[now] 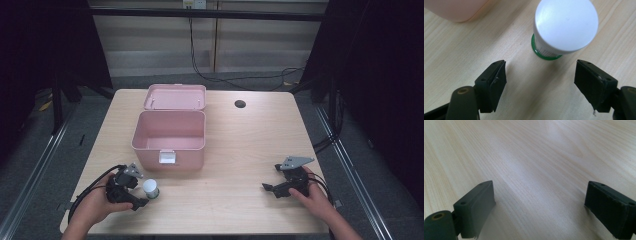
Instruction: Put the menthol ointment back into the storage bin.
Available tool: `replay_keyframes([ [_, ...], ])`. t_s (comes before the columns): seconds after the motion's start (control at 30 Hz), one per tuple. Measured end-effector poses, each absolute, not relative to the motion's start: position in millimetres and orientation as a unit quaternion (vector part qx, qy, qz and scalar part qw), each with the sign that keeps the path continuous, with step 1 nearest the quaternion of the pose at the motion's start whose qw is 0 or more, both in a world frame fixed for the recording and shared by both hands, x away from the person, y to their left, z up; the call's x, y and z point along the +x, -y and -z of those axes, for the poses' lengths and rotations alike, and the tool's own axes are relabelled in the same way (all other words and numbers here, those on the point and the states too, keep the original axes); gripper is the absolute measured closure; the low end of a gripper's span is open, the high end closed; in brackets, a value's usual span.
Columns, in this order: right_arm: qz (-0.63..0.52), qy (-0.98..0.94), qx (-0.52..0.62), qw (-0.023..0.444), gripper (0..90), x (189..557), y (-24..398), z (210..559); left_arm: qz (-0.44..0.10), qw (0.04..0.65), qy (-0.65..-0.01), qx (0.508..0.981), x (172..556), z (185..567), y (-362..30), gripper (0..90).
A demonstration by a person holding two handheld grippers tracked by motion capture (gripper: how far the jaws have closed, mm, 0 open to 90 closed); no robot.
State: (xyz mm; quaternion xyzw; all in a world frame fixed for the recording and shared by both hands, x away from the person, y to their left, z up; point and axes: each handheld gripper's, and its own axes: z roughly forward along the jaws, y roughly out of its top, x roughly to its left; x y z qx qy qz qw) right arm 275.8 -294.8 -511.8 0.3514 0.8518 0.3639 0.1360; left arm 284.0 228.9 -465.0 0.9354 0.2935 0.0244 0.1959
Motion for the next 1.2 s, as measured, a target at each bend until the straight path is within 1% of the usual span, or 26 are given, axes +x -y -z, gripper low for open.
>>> replay_keyframes([
  [0.03,-0.364,-0.852,0.351,0.136,8.5,275.8,294.8,511.8,-0.013,0.185,-0.299,0.936,286.3,460.5,-224.2,25.7],
  [0.27,-0.364,-0.852,0.351,0.136,8.5,275.8,294.9,511.8,0.000,0.155,-0.303,0.940,295.9,448.3,-212.0,28.3],
  [0.77,-0.364,-0.852,0.352,0.136,8.5,275.8,294.8,511.8,0.030,0.131,-0.313,0.940,305.5,441.4,-194.1,34.3],
  [1.0,-0.364,-0.852,0.352,0.136,8.5,275.8,294.8,511.8,0.042,0.115,-0.316,0.941,309.9,436.7,-184.8,40.1],
  [1.13,-0.364,-0.852,0.352,0.136,8.5,275.8,294.8,511.8,0.040,0.113,-0.314,0.942,311.7,433.2,-180.6,43.9],
  [1.2,-0.364,-0.852,0.352,0.136,8.5,275.7,294.8,511.8,0.041,0.102,-0.314,0.943,313.2,431.2,-178.8,45.0],
])
